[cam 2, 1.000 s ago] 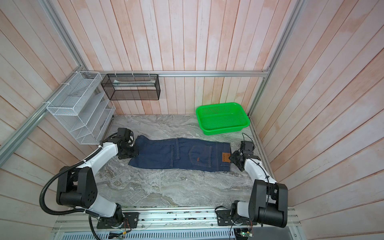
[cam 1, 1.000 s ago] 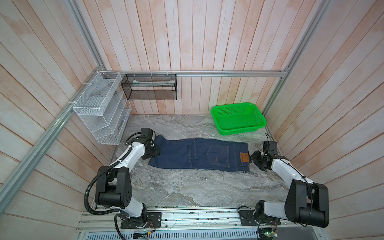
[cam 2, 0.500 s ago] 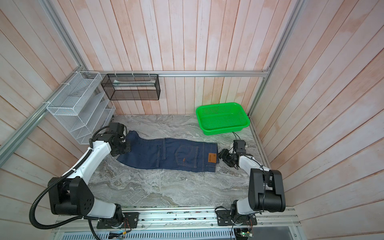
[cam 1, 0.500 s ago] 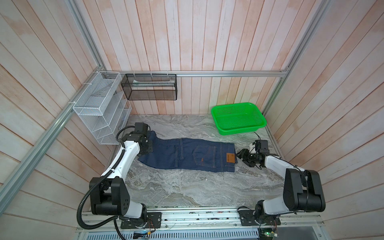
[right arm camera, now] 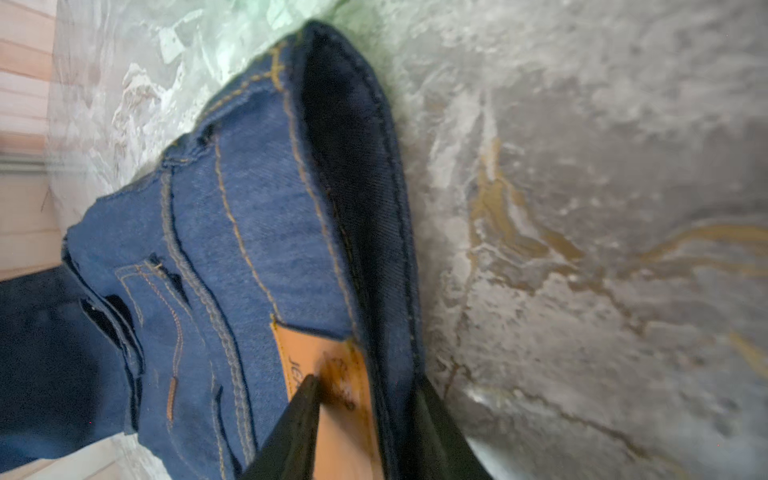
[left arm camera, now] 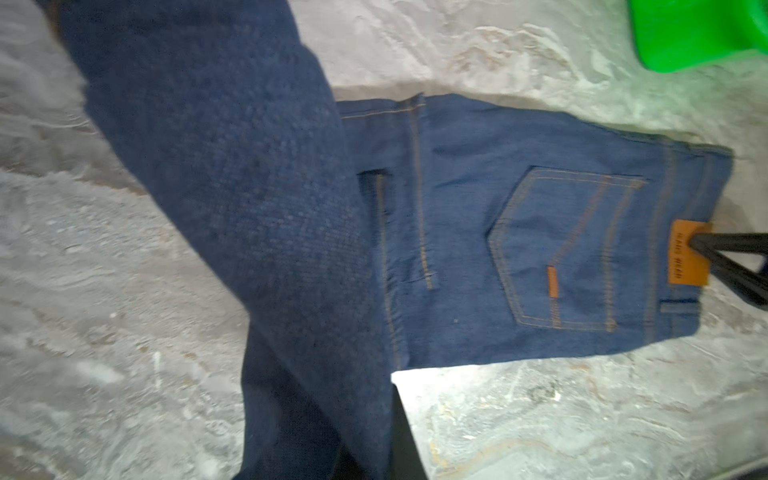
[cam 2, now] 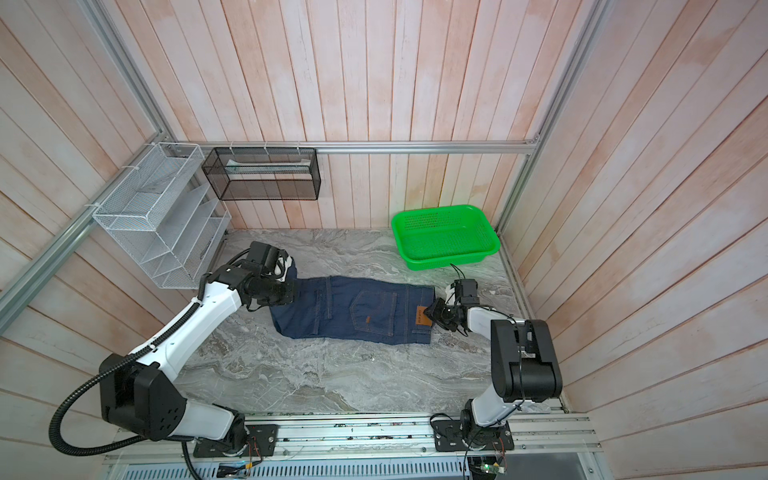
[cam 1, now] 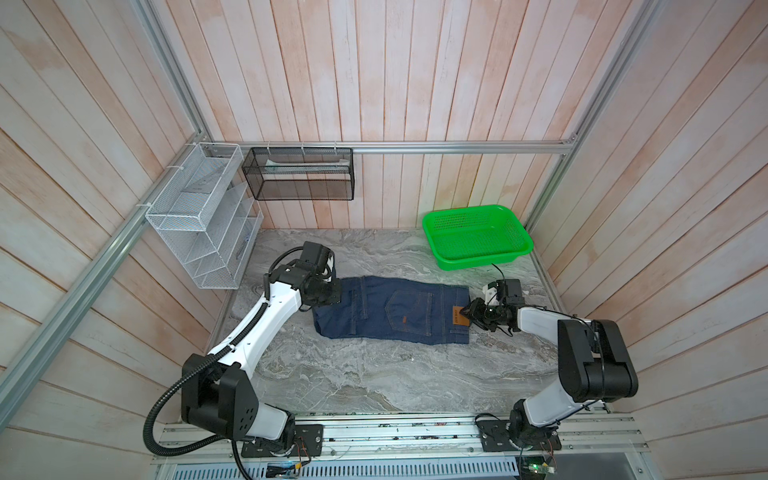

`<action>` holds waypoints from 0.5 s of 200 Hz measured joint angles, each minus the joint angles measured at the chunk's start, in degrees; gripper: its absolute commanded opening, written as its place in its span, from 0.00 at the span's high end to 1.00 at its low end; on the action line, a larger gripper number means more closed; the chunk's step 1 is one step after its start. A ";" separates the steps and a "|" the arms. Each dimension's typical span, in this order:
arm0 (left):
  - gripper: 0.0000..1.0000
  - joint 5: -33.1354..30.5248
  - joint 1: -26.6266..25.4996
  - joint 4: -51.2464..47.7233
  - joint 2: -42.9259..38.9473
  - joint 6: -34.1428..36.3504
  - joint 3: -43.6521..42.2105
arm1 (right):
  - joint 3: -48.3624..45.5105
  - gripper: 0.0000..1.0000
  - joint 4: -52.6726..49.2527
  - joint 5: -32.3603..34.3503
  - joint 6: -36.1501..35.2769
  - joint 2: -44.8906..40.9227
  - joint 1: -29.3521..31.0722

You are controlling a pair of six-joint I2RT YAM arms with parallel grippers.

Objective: Fold and stack the trousers
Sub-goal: 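Fold the jeans again with the left gripper over toward the right gripper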

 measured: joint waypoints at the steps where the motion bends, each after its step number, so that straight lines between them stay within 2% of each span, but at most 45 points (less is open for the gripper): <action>1: 1.00 0.02 -0.20 0.09 0.09 -0.09 0.07 | 0.00 0.73 0.04 -0.02 -0.09 0.02 0.02; 42: 1.00 0.52 -9.11 3.32 7.04 -4.55 5.22 | -0.42 0.80 0.98 -0.50 -0.02 0.48 0.74; 100: 1.00 0.70 -20.72 6.16 21.79 -8.72 18.01 | -0.66 0.80 2.56 -1.22 0.00 1.14 2.29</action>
